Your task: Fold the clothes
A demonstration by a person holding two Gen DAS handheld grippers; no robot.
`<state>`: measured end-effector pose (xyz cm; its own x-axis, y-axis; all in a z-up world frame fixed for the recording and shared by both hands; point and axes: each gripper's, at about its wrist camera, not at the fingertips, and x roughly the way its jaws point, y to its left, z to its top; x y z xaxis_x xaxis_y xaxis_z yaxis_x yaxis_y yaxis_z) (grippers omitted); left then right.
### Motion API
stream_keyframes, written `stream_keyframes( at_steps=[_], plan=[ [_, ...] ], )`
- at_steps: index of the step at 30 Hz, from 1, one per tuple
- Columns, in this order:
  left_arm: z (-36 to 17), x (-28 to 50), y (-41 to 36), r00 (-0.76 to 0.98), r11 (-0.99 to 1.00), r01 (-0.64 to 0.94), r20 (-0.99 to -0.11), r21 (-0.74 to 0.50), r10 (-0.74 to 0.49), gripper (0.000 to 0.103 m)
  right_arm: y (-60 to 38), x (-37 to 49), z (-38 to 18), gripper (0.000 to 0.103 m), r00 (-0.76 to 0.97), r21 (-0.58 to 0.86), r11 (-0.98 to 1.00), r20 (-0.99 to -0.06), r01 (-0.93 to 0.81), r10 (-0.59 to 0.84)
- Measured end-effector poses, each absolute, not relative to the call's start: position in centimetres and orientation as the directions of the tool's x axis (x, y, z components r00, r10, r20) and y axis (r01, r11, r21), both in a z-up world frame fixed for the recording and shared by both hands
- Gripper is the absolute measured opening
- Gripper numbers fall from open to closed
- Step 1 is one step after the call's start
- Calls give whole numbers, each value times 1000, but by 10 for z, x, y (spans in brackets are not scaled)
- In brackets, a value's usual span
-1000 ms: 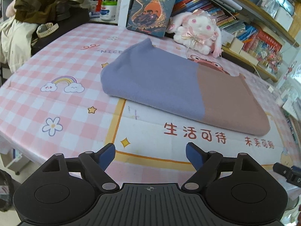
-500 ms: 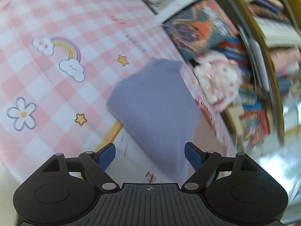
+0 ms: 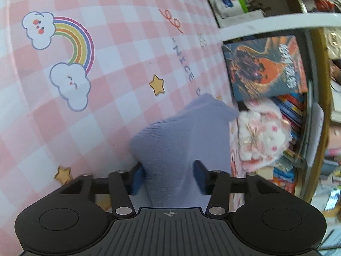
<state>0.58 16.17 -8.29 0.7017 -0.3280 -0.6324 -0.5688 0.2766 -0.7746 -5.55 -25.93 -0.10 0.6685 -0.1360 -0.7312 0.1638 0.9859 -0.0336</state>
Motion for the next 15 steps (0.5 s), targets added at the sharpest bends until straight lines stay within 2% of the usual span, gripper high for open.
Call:
stream_keyframes(
  at_steps=[2, 4, 6, 8, 10, 15],
  plan=[
    [-85, 12, 164, 697, 279, -576, -640, -768, -324, 25, -257, -49, -2, 93, 664, -32, 985, -734, 172, -140],
    [-82, 18, 166, 694, 326, -560, -647, -761, -317, 13, -255, -43, -3, 93, 661, -29, 982, -736, 186, -147],
    [-61, 22, 163, 739, 463, -462, -617, -757, -271, 8, -255, -36, -4, 93, 661, -23, 977, -733, 212, -161],
    [-34, 26, 159, 795, 620, -332, -565, -711, -221, 8, -255, -28, -4, 93, 665, -12, 972, -728, 236, -171],
    [-19, 27, 159, 826, 683, -260, -524, -682, -208, 8, -255, -19, -4, 93, 668, -1, 968, -724, 252, -175],
    [-47, 32, 186, 781, 543, -391, -580, -743, -231, 9, -250, 1, -12, 92, 655, 25, 973, -743, 231, -137]
  ],
)
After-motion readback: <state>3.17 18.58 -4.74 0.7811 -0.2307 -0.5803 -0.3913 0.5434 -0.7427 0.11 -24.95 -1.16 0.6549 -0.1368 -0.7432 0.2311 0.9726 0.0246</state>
